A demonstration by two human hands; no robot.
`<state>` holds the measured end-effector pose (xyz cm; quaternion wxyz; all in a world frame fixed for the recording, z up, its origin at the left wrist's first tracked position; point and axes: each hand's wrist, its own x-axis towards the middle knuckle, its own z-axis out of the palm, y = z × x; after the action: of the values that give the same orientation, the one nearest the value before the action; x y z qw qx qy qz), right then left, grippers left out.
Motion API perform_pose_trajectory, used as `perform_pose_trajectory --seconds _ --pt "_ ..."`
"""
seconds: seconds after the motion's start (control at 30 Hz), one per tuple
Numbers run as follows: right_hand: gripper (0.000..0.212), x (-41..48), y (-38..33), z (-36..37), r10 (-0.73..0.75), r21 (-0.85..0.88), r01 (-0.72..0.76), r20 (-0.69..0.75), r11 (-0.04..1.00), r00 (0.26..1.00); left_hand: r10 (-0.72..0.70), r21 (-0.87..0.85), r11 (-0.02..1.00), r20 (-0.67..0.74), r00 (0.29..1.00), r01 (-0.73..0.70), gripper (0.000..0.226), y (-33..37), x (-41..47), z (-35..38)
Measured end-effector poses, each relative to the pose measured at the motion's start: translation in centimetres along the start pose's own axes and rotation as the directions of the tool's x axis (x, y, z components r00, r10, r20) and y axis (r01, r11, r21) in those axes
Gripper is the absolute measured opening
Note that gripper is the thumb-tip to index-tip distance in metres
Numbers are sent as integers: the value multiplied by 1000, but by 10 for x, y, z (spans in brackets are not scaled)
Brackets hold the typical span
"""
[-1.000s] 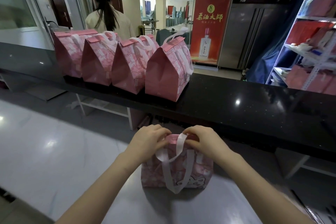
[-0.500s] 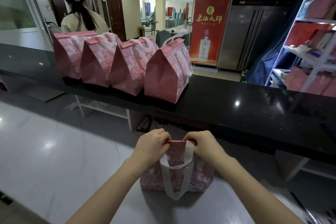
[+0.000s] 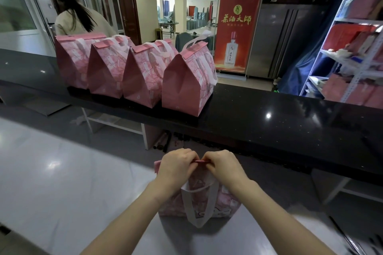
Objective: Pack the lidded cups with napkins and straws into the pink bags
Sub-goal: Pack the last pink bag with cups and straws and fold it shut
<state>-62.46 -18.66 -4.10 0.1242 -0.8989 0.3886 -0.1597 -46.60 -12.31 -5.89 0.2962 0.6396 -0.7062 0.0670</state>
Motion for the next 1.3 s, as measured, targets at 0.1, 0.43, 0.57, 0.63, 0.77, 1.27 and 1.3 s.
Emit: perform_pose_trajectory --seconds 0.1,0.43,0.57,0.63,0.77,1.27,1.3 --pt "19 3 4 0 -35 -5 35 15 999 999 12 -8 1000 -16 1000 -12 13 -4 1 -1" --pt "24 -18 79 -49 106 123 -145 275 982 956 -207 -207 948 175 962 242 15 -73 -32 -47" --pt "16 -14 72 -36 104 -12 -103 108 995 989 -244 -154 955 66 968 252 11 -68 -41 -44" --pt "16 -8 64 -27 105 6 -106 29 994 994 -282 -130 951 4 960 280 8 -65 -49 -46" --pt "20 11 44 -3 124 147 -116 -48 982 991 -331 44 939 -155 931 342 6 -62 -75 -56" --pt "45 -92 -22 77 106 629 -65 -27 775 994 -598 -293 802 -391 700 521 10 36 -145 -43" --pt "53 -106 -25 81 106 690 -107 44 716 993 -613 -326 790 -386 690 520 11 44 -147 -40"
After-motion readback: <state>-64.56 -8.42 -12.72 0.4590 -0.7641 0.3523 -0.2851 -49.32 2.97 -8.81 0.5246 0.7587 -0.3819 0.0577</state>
